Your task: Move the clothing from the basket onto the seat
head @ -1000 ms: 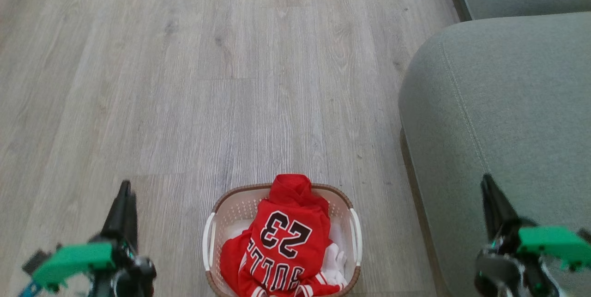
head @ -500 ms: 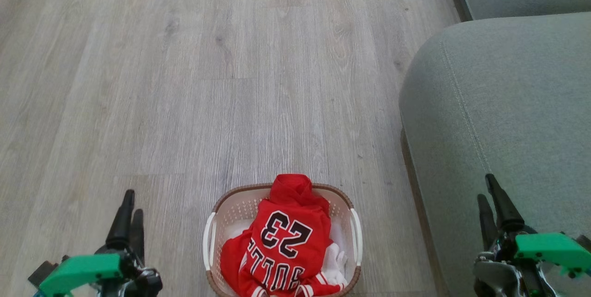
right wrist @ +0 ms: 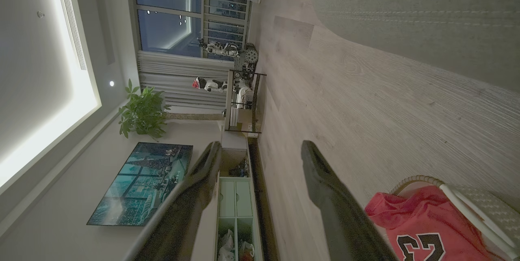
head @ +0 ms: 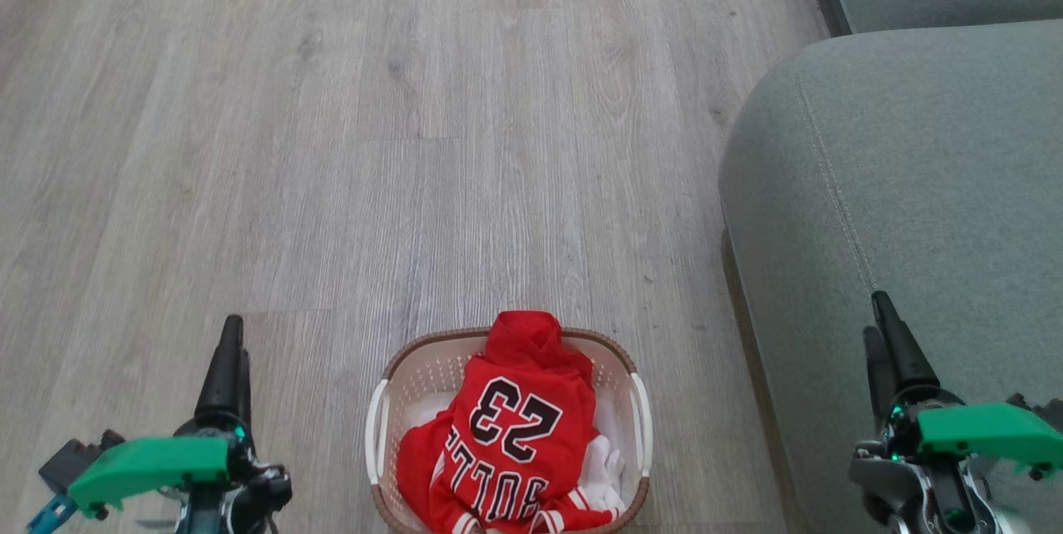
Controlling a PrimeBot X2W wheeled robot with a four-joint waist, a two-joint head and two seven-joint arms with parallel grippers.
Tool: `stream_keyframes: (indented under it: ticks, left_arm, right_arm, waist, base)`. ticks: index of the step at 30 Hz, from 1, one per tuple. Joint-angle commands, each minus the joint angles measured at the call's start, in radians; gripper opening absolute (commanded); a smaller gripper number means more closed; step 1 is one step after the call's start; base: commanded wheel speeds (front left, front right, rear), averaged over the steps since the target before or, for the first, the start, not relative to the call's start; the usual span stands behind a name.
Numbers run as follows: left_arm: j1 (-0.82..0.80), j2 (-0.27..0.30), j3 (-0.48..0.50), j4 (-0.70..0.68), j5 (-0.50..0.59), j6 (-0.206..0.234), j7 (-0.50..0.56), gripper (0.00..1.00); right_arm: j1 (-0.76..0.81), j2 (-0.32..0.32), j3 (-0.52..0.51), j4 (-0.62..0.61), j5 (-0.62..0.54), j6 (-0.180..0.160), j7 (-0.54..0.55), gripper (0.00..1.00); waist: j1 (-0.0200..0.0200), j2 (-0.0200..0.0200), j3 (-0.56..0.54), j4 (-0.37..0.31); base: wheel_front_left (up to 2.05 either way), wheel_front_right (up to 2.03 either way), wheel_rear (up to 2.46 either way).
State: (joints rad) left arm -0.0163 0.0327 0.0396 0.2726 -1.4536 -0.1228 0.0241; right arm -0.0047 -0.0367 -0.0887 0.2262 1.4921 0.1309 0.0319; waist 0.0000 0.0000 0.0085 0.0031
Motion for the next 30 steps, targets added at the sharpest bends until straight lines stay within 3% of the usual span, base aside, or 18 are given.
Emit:
stream_keyframes:
  ticks: [1, 30]
  left_arm:
    - [-0.048, 0.010, 0.001, -0.041, 0.021, -0.002, -0.007, 1.00]
    - [-0.053, 0.014, -0.037, -0.076, 0.543, 0.010, -0.092, 1.00]
  right_arm:
    - [-0.036, -0.013, 0.007, -0.045, -0.015, 0.000, -0.013, 1.00]
    - [-0.022, -0.057, 0.069, -0.110, -0.487, 0.000, -0.098, 1.00]
  waist:
    - [0.0000, 0.0000, 0.000, 0.000]
    - [0.0000, 0.0000, -0.003, -0.002]
  base:
    - [0.00, 0.00, 0.00]
    - [0.00, 0.00, 0.00]
